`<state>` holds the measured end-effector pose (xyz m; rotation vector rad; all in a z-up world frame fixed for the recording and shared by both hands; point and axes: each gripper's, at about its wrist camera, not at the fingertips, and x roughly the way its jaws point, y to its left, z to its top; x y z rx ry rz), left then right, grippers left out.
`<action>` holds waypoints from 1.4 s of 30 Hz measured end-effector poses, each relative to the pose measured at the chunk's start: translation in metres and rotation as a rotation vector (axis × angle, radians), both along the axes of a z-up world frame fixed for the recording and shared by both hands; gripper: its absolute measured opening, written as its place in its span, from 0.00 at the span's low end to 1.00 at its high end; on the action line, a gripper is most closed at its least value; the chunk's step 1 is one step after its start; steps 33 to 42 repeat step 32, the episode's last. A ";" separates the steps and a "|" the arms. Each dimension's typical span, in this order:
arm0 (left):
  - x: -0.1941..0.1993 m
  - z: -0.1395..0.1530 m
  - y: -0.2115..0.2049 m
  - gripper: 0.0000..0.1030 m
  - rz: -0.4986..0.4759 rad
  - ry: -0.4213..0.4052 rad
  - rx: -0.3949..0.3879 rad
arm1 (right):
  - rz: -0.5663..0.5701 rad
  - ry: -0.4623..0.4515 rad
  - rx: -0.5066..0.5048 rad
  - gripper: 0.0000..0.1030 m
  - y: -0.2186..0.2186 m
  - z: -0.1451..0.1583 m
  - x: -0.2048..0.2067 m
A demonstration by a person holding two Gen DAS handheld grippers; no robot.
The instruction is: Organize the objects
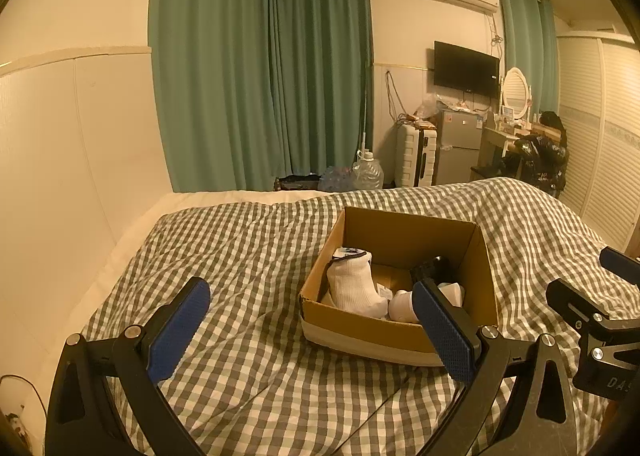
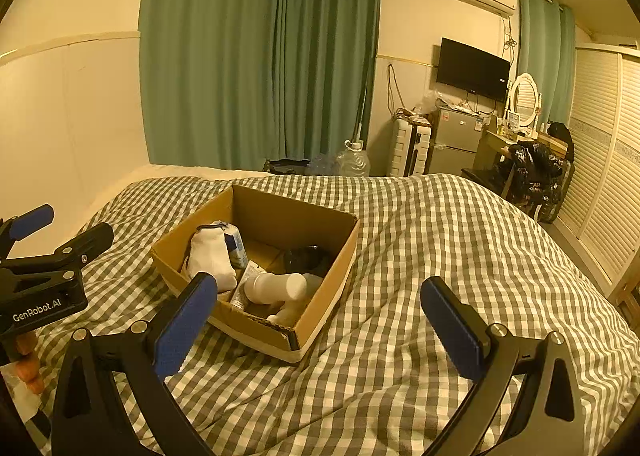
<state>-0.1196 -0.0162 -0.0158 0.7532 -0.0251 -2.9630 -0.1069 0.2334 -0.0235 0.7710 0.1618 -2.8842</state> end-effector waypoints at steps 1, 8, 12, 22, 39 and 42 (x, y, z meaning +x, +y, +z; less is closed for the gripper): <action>0.000 0.000 0.000 1.00 0.000 0.000 0.002 | 0.000 0.000 0.000 0.99 0.000 0.000 0.000; 0.000 -0.001 0.000 1.00 -0.003 -0.002 0.005 | -0.001 0.001 -0.002 0.99 0.000 0.000 0.001; 0.000 -0.001 0.000 1.00 -0.003 -0.003 0.004 | -0.001 0.000 -0.002 0.99 0.000 0.000 0.001; 0.002 -0.004 0.000 1.00 -0.004 -0.006 -0.002 | 0.001 -0.005 0.000 0.99 0.000 -0.003 0.003; 0.001 -0.006 -0.001 1.00 0.009 -0.010 -0.008 | 0.002 -0.006 0.002 0.99 0.000 -0.003 0.003; 0.001 -0.006 -0.001 1.00 0.009 -0.010 -0.008 | 0.002 -0.006 0.002 0.99 0.000 -0.003 0.003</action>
